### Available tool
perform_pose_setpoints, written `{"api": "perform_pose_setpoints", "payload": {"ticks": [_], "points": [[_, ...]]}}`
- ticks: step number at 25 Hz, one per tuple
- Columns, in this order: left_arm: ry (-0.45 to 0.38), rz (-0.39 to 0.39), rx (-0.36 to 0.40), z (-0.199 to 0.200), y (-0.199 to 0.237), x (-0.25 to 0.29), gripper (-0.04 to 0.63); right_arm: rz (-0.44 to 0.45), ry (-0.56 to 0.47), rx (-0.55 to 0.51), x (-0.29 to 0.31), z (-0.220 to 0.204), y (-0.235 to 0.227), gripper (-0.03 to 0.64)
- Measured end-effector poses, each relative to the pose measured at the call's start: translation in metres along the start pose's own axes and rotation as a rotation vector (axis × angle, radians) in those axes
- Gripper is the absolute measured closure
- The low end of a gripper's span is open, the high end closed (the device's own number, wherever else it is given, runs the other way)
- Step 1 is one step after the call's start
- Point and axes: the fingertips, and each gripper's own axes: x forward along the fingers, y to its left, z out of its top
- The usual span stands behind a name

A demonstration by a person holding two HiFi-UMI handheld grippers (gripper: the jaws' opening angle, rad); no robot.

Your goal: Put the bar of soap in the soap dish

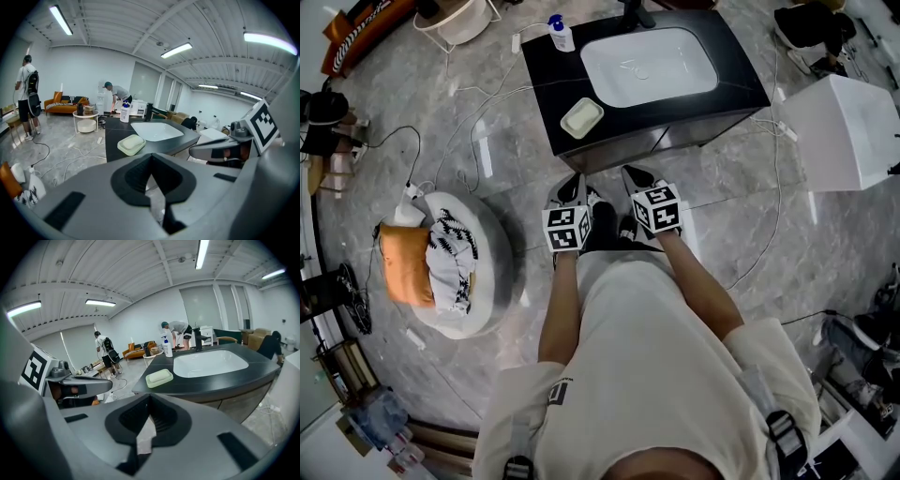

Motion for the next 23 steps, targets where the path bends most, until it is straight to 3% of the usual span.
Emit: {"api": "perform_pose_setpoints", "payload": {"ticks": [23], "points": [[-0.025,0.025,-0.019,0.008,0.003,0.007,0.591,0.003,-0.026,-0.025,0.003,0.013,-0.011,0.614]]}}
